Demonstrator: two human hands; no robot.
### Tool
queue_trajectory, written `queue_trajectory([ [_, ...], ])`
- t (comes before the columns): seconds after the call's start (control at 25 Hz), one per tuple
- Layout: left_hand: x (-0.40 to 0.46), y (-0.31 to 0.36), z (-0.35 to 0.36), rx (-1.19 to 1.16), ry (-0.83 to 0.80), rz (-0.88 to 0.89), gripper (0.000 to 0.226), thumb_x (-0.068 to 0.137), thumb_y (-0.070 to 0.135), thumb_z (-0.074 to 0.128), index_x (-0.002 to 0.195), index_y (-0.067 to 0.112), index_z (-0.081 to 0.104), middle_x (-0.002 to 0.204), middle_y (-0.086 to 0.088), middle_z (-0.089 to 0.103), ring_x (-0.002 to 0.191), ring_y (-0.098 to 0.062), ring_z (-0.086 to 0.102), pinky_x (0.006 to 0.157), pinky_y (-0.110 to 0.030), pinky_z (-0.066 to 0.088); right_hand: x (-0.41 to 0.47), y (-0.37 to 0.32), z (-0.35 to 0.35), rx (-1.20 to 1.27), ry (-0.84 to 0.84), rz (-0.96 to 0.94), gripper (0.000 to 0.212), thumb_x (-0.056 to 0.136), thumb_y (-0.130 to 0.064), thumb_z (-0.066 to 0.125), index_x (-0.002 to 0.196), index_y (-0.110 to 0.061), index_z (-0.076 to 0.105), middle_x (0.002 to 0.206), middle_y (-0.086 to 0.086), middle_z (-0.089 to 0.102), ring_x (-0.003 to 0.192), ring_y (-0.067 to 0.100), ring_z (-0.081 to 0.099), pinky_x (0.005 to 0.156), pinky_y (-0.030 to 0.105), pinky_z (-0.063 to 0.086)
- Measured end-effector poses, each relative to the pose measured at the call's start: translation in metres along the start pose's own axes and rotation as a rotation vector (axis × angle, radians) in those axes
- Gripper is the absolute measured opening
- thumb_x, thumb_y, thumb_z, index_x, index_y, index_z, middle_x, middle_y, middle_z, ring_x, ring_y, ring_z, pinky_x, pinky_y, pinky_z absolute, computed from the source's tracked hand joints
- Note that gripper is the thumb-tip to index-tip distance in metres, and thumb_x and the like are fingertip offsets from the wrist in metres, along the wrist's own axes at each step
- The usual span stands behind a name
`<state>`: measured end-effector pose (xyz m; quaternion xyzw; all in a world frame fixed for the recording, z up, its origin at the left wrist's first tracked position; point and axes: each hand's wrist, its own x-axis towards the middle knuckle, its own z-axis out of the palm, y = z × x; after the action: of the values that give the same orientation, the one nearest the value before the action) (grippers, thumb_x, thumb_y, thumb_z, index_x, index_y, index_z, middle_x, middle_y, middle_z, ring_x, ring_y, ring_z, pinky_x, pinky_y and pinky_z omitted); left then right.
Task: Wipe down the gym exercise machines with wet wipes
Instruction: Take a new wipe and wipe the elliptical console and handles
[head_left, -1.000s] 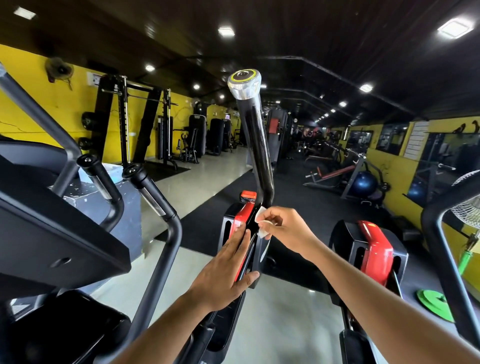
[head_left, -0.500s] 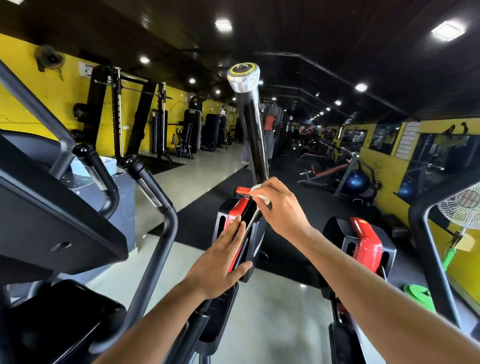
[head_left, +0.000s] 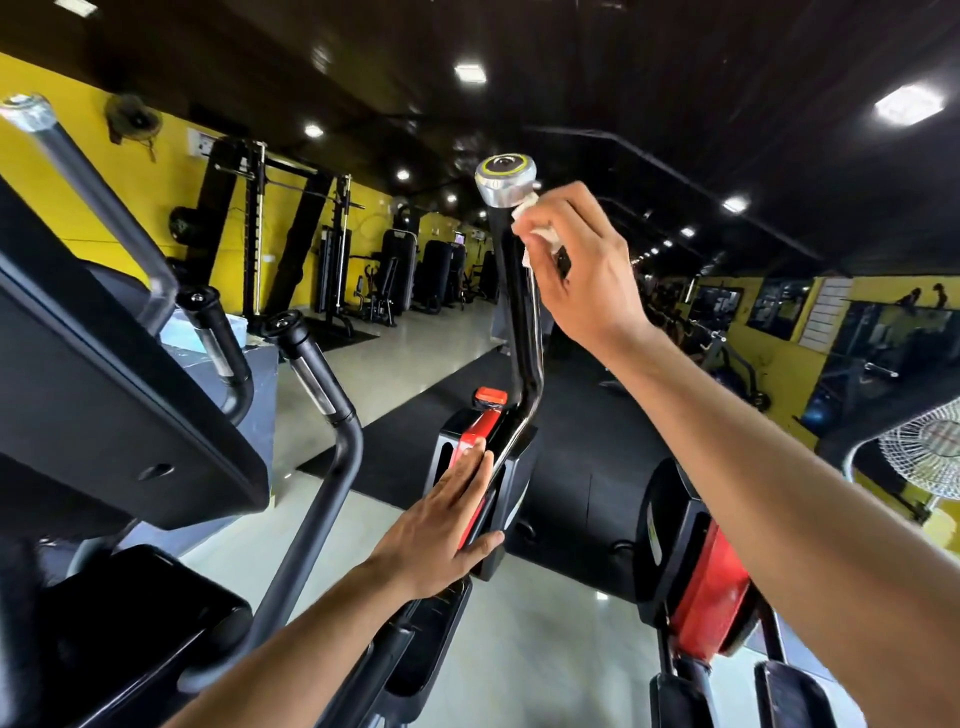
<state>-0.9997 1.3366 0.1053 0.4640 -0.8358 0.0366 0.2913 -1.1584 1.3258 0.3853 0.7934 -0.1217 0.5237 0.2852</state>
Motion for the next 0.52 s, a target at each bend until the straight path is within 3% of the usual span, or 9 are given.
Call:
queue_trajectory([
  [0.32, 0.001, 0.000, 0.004, 0.008, -0.010, -0.038, 0.090, 0.104, 0.067, 0.034, 0.158, 0.032, -0.030, 0.166, 0.014, -0.035, 0.155, -0.003, -0.024, 0.129, -0.044, 0.023, -0.101, 0.031, 0.021, 0.093, -0.296, 0.320, 0.015, 0.088, 0.005, 0.066, 0.090, -0.010, 0.066, 0.097, -0.003, 0.061, 0.086, 0.009, 0.061, 0.082, 0.033, 0.055],
  [0.44, 0.001, 0.000, 0.003, 0.009, -0.008, -0.035, 0.091, 0.104, 0.067, 0.035, 0.159, 0.032, -0.029, 0.167, 0.013, -0.034, 0.156, -0.005, -0.023, 0.128, -0.046, 0.024, -0.125, 0.036, 0.026, 0.081, -0.414, 0.377, 0.017, 0.088, 0.005, 0.066, 0.093, -0.011, 0.066, 0.100, -0.005, 0.058, 0.088, 0.013, 0.061, 0.082, 0.039, 0.057],
  [0.52, 0.000, 0.000, 0.003, 0.003, -0.009, -0.035, 0.091, 0.104, 0.067, 0.034, 0.158, 0.033, -0.030, 0.167, 0.013, -0.034, 0.156, -0.005, -0.022, 0.128, -0.047, 0.024, -0.127, 0.034, 0.024, 0.027, -0.433, 0.308, 0.017, 0.088, 0.006, 0.066, 0.097, -0.009, 0.067, 0.101, -0.001, 0.058, 0.091, 0.019, 0.060, 0.079, 0.043, 0.057],
])
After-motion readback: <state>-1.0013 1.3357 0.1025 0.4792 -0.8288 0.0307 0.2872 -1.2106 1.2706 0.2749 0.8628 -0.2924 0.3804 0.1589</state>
